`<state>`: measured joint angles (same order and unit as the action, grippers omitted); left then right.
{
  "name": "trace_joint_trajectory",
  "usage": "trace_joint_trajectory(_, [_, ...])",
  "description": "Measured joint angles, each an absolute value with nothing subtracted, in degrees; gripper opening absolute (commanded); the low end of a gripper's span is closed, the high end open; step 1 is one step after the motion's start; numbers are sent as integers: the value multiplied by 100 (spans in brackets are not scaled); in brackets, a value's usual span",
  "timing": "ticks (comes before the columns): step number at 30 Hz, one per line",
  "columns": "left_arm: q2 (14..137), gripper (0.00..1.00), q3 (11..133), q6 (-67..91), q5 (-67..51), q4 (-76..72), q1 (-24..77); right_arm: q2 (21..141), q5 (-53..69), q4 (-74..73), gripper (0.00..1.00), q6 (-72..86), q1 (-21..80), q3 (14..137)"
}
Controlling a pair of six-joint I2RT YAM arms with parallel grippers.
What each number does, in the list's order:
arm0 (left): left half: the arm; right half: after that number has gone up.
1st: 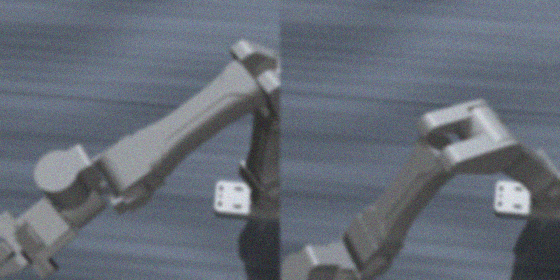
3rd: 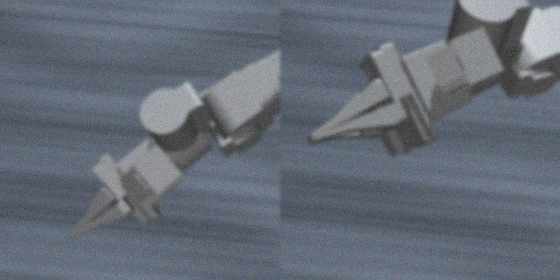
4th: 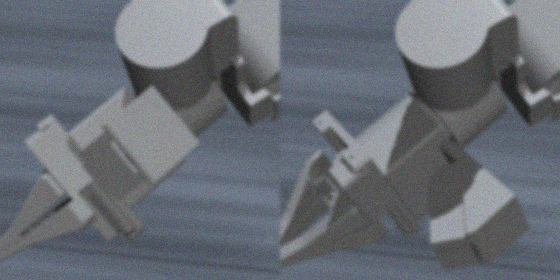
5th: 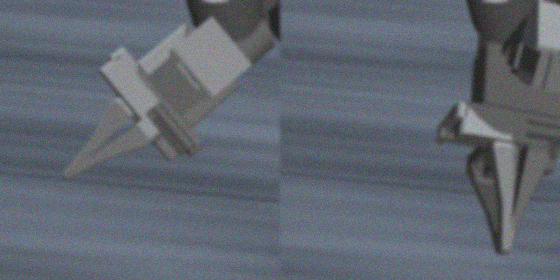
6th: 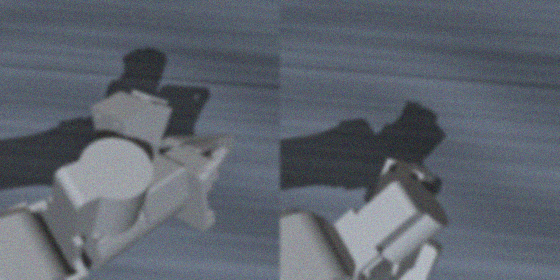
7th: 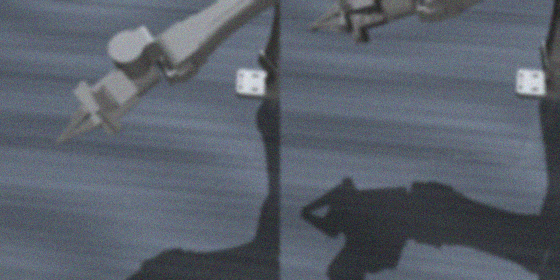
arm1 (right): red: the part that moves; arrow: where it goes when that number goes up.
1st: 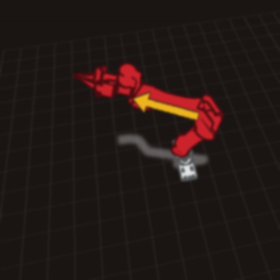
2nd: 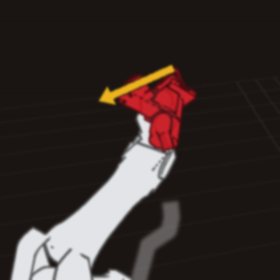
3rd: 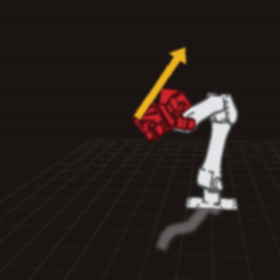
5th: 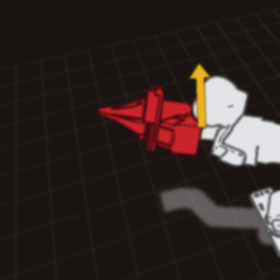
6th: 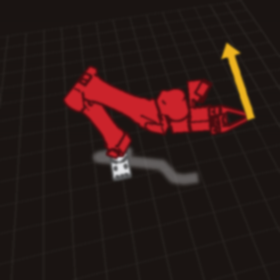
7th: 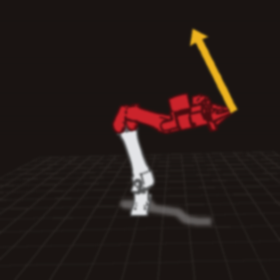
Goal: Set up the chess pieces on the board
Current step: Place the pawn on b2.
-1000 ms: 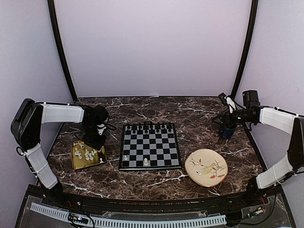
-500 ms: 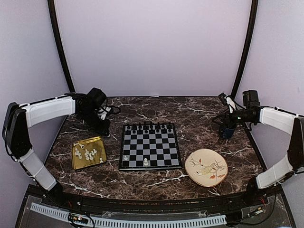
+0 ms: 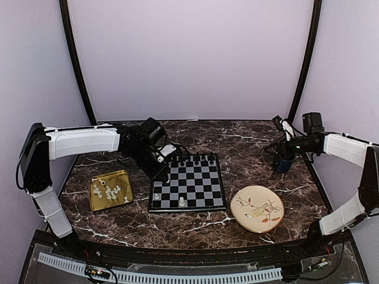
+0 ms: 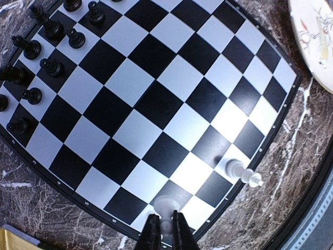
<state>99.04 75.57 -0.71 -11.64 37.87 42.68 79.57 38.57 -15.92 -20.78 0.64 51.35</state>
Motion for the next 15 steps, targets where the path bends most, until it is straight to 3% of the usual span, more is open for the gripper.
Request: trace_joint_trajectory(15, [11146, 4, 8562, -454, -30, 4735, 5109, 7957, 3854, -1594, 56, -2084, 64, 5135])
